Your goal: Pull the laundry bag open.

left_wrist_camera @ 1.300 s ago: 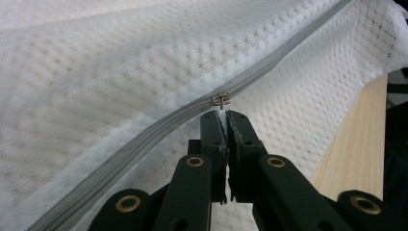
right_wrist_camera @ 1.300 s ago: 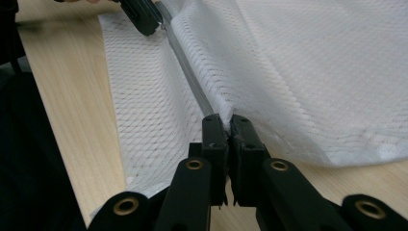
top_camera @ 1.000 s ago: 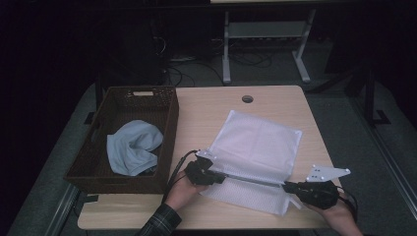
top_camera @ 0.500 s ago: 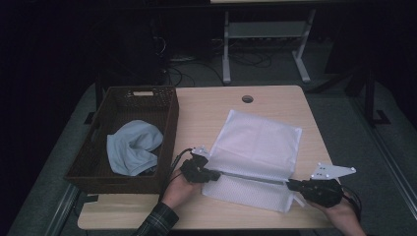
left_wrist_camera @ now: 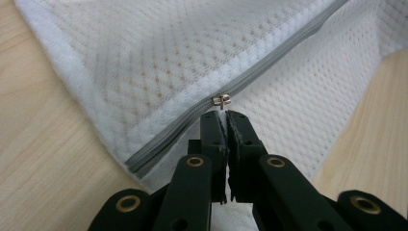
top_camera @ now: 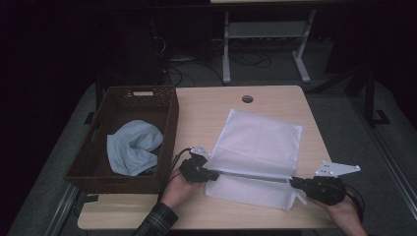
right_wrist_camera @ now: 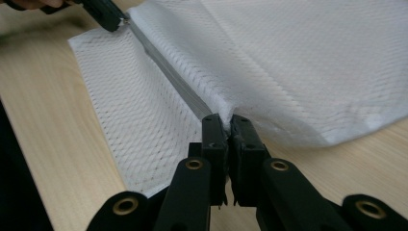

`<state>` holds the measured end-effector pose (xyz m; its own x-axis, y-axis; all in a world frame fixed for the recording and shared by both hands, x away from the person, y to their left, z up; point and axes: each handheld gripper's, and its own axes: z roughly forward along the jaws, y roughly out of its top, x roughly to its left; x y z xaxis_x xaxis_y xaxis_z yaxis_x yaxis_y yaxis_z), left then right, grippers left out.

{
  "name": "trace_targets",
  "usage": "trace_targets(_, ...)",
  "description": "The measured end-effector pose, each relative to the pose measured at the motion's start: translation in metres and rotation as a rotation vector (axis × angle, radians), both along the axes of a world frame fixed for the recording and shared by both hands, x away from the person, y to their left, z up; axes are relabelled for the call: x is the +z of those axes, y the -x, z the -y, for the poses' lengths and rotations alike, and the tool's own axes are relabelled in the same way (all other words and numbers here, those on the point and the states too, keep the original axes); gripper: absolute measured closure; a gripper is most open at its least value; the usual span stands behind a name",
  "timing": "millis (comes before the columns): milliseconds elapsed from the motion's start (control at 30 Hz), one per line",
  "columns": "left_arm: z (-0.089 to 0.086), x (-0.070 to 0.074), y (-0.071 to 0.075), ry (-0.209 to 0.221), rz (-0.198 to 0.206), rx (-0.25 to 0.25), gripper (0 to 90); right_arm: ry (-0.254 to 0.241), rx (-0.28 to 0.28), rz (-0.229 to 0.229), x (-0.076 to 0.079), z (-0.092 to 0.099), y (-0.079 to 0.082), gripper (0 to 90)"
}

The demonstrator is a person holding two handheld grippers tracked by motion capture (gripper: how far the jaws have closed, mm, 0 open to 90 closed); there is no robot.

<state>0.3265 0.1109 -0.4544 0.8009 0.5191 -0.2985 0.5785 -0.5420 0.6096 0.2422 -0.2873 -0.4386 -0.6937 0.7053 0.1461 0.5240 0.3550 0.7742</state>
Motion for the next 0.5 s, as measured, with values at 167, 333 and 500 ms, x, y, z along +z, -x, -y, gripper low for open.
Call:
trace_targets(167, -0.0029, 0.0005, -0.001, 0.003, -0.004, 0.007, 87.0, -0.008, -0.019, -0.012, -0.0002, 0.0044, -0.0023, 85.7)
trace_targets(333, -0.0049, 0.0005, -0.0019, -0.006, -0.003, 0.02, 87.0, 0.003, -0.049, -0.025, -0.001, 0.0076, -0.0029, 85.7)
trace_targets(500, -0.0053, 0.0004, -0.0019, -0.012, -0.005, 0.024, 87.0, 0.004, -0.055, -0.021, -0.0009, 0.0094, -0.0033, 85.7)
